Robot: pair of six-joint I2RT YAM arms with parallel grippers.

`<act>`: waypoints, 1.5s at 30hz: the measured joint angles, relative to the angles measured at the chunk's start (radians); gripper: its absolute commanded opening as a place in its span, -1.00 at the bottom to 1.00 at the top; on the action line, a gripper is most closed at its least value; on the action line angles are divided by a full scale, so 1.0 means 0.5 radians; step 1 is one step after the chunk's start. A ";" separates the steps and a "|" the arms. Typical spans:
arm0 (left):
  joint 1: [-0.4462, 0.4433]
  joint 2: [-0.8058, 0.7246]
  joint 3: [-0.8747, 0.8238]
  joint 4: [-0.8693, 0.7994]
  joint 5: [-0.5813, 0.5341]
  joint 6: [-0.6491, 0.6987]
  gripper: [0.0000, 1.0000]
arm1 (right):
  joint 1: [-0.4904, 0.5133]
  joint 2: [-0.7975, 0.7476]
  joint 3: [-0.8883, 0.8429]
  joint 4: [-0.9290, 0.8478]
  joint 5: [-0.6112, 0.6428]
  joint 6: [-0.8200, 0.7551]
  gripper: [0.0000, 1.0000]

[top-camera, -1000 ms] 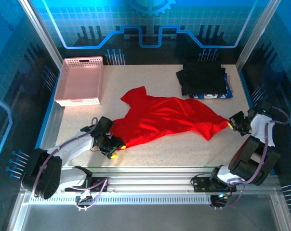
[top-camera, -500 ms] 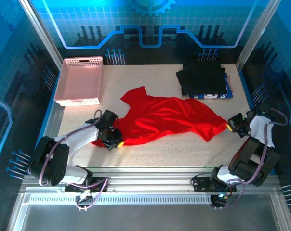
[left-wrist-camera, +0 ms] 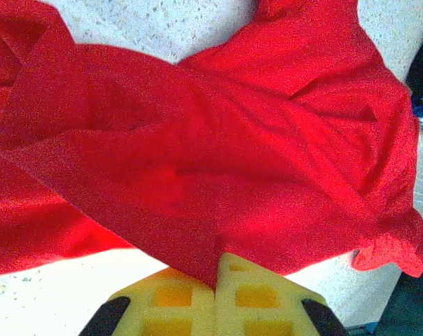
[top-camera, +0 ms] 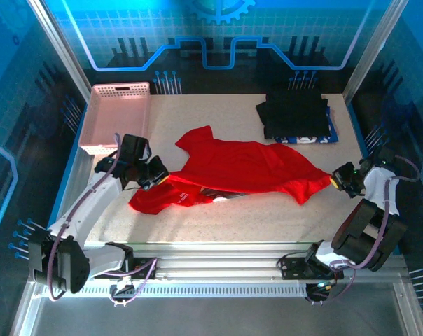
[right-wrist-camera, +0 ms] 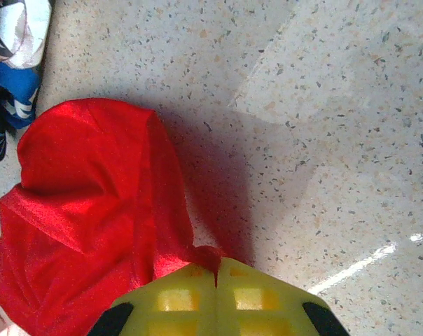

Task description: Fold and stack the t-shirts

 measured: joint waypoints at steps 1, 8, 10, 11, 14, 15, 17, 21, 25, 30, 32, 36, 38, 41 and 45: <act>0.005 -0.003 0.000 -0.012 0.014 0.007 -1.00 | 0.000 0.000 0.002 0.000 0.000 -0.001 -1.00; 0.010 -0.056 -0.003 -0.065 0.105 0.024 -1.00 | -0.001 0.000 0.007 -0.014 0.000 -0.002 -1.00; 0.010 -0.098 -0.005 -0.087 0.115 0.031 -1.00 | -0.001 0.000 0.007 -0.014 0.001 -0.002 -1.00; 0.010 -0.122 -0.005 -0.099 0.119 0.035 -1.00 | -0.001 0.000 0.007 -0.014 0.001 -0.002 -1.00; 0.010 -0.220 -0.043 -0.119 0.141 0.031 -1.00 | -0.001 0.000 0.008 -0.014 0.000 -0.001 -1.00; 0.010 -0.272 -0.087 -0.121 0.157 0.014 -1.00 | -0.002 0.000 0.009 -0.015 -0.001 -0.001 -1.00; 0.010 -0.368 -0.195 -0.134 0.169 -0.012 -1.00 | -0.002 0.000 0.011 -0.015 -0.008 0.001 -1.00; 0.018 -0.510 -0.401 -0.198 0.174 -0.096 -1.00 | -0.002 -0.004 0.012 -0.014 -0.089 0.026 -1.00; 0.044 -0.531 -0.395 -0.224 0.165 -0.131 -1.00 | -0.001 -0.085 0.011 -0.008 -0.273 0.098 -1.00; 0.194 -0.407 -0.002 -0.240 0.146 -0.106 -1.00 | 0.073 -0.208 0.092 0.066 -0.622 0.269 -1.00; 0.256 -0.292 0.286 -0.231 0.138 -0.063 -1.00 | 0.143 -0.186 0.220 0.125 -0.742 0.360 -1.00; 0.313 -0.049 0.903 -0.145 0.092 0.047 -1.00 | 0.273 -0.087 0.697 0.198 -0.867 0.526 -1.00; 0.320 0.037 1.132 -0.083 0.079 0.079 -1.00 | 0.332 -0.059 0.948 0.266 -0.898 0.607 -1.00; 0.327 0.127 1.376 0.010 0.070 0.122 -1.00 | 0.368 -0.067 1.203 0.362 -0.947 0.740 -1.00; 0.330 0.209 1.608 0.089 0.072 0.182 -1.00 | 0.367 -0.119 1.387 0.374 -0.968 0.863 -1.00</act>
